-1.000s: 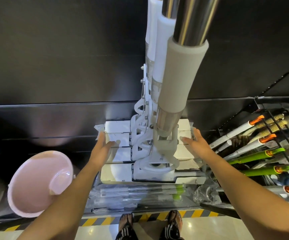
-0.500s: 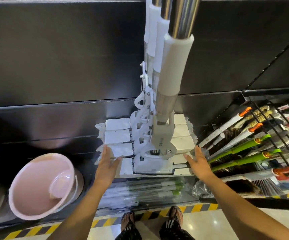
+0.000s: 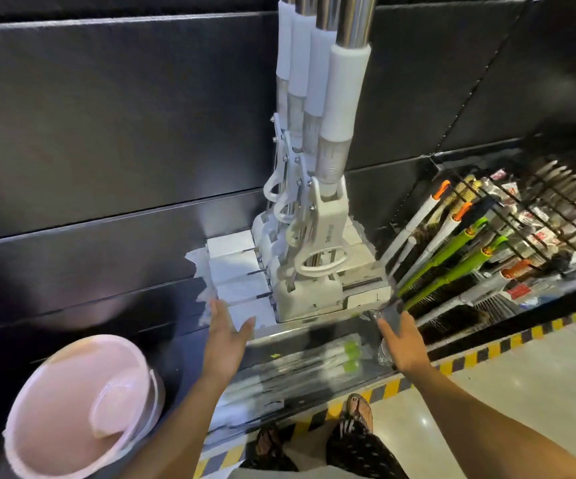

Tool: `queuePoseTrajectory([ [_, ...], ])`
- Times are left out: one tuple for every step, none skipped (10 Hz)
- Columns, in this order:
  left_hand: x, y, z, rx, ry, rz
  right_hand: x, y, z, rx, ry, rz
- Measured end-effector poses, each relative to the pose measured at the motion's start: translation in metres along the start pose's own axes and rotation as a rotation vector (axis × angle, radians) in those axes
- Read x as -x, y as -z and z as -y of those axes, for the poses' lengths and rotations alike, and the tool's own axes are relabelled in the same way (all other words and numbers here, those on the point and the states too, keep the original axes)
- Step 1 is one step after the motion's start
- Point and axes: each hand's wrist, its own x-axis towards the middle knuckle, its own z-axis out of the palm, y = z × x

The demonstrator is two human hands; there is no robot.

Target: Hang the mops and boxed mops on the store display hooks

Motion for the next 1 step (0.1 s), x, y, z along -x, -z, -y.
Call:
queuePoseTrajectory([
  [-0.0048,0.0022,0.0070,-0.020,0.008,0.062,0.0176,-0.0148,-0.0238,0.035,-0.059,0.019],
])
